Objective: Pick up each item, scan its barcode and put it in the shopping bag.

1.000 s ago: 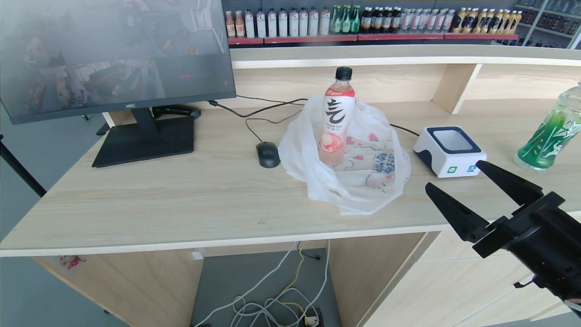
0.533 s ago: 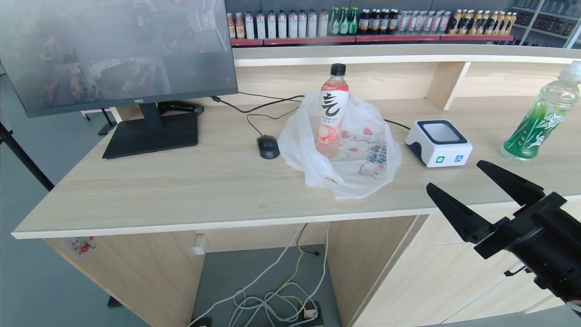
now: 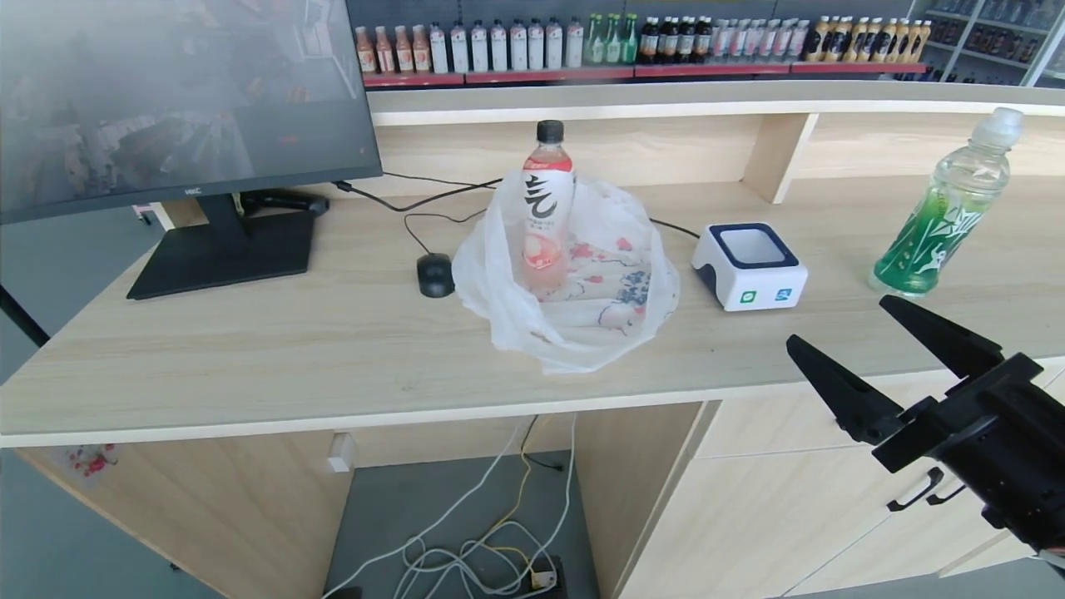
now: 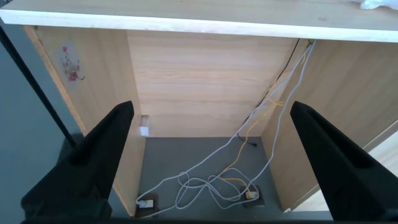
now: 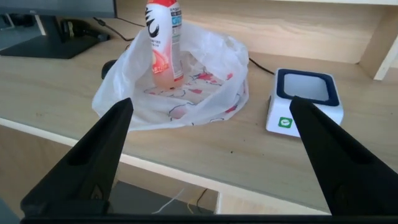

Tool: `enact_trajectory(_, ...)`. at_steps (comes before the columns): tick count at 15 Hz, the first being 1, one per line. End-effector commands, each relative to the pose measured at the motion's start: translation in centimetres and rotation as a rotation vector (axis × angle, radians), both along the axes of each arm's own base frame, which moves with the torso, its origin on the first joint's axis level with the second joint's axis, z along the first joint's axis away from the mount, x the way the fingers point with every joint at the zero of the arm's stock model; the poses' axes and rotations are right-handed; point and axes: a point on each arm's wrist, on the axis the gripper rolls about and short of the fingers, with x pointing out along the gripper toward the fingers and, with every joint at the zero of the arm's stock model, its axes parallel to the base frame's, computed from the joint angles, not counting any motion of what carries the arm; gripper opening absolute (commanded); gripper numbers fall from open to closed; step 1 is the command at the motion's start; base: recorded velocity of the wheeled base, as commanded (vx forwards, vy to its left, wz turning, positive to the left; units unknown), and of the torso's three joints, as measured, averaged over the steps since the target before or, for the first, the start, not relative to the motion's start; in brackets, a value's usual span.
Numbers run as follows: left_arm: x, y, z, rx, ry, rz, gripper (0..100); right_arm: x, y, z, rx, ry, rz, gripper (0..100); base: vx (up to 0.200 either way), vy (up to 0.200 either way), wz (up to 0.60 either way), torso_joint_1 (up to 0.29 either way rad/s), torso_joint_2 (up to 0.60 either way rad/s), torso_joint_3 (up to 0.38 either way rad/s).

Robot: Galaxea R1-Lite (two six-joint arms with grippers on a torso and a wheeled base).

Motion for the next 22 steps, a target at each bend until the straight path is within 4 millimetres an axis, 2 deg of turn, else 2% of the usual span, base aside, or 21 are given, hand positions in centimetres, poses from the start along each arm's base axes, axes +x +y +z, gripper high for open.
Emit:
enact_trajectory(1,0.00,0.00,0.01,-0.002,-0.002,0.000,100,0.14,0.00,0.11,0.003,-0.005,-0.003,100,0.000,-0.200,0.00,0.002,0.00,0.007)
enact_trajectory(11,0.00,0.00,0.01,-0.003,-0.002,0.002,100,0.36,0.08,1.10,0.032,-0.042,-0.002,100,0.000,-0.200,0.00,0.002,0.00,0.002)
enact_trajectory(22,0.00,0.00,0.01,-0.005,-0.002,0.002,100,0.75,0.24,0.75,0.019,-0.026,-0.003,100,0.000,-0.200,0.05,0.002,0.00,0.003)
